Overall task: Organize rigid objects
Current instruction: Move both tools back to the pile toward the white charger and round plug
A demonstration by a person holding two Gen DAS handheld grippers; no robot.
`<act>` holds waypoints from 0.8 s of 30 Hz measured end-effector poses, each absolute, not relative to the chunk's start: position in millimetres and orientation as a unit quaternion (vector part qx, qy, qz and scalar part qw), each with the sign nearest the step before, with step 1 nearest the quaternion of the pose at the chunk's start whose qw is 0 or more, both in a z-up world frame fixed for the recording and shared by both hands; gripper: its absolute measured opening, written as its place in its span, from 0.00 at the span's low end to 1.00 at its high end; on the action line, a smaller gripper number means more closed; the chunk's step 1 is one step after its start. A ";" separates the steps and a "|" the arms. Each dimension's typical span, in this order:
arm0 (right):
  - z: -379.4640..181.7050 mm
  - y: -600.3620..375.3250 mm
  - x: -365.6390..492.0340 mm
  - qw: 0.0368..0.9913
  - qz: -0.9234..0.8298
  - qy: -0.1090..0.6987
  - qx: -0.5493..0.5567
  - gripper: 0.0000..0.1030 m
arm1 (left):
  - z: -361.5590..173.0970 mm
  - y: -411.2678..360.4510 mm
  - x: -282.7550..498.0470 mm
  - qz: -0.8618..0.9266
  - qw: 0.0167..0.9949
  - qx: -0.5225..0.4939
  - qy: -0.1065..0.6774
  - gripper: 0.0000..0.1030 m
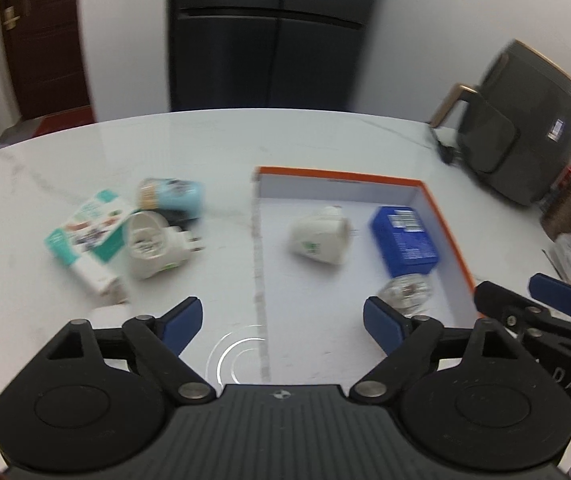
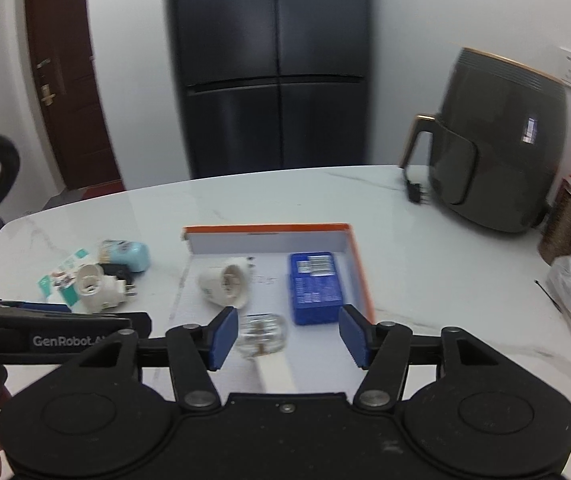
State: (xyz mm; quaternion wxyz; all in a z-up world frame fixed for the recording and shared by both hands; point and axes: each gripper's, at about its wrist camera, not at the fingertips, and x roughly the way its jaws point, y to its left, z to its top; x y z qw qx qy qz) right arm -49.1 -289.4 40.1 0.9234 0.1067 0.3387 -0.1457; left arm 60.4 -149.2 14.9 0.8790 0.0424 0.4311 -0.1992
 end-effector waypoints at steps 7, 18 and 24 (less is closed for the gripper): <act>42.9 -256.6 -36.5 0.929 -0.112 0.341 0.094 0.69 | 17.4 -106.9 65.3 -0.155 0.887 0.025 0.435 0.88; 40.9 -222.5 -19.5 0.931 -0.078 0.345 0.090 0.69 | 9.9 -57.6 72.8 -0.109 0.891 0.009 0.441 0.90; 30.5 -217.2 -14.5 0.926 -0.074 0.358 0.095 0.69 | -6.2 -43.3 82.1 -0.090 0.886 0.004 0.456 0.91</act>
